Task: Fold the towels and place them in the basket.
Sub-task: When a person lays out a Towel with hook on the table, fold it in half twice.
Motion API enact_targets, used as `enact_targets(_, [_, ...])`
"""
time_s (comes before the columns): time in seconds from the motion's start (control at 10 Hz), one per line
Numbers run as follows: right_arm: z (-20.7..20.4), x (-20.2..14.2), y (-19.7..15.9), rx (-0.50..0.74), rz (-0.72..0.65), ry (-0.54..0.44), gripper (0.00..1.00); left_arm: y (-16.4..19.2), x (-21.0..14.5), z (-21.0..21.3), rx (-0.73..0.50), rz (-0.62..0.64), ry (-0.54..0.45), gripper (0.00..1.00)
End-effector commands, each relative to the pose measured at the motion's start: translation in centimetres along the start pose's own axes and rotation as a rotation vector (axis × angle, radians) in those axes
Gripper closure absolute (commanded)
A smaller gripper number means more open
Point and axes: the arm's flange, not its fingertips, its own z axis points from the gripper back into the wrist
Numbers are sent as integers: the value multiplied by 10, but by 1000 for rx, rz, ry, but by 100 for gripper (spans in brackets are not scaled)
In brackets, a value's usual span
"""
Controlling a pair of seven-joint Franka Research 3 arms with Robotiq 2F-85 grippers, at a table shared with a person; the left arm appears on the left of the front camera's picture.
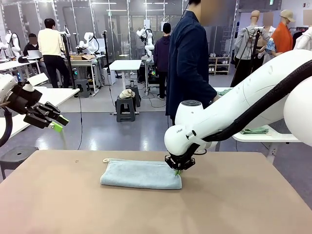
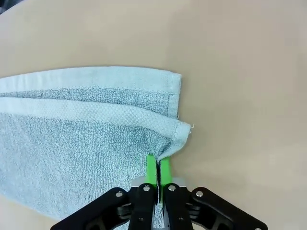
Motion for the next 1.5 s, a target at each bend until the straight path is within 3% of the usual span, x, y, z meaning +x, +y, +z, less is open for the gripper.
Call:
enact_targets(0.0, [14, 3, -26, -16, 56, 6, 100, -2, 1, 1, -1, -2, 14, 43])
enact_targets(0.9, [34, 15, -98, -46, 73, -50, 100, -2, 1, 1, -1, -2, 14, 43])
enact_targets(1.1, [42, 15, -93, -54, 85, -52, 100, -2, 1, 1, -1, -2, 14, 43])
enact_targets(1.4, [84, 9, -48, -139, 64, -10, 100, -2, 1, 1, -1, -2, 14, 43])
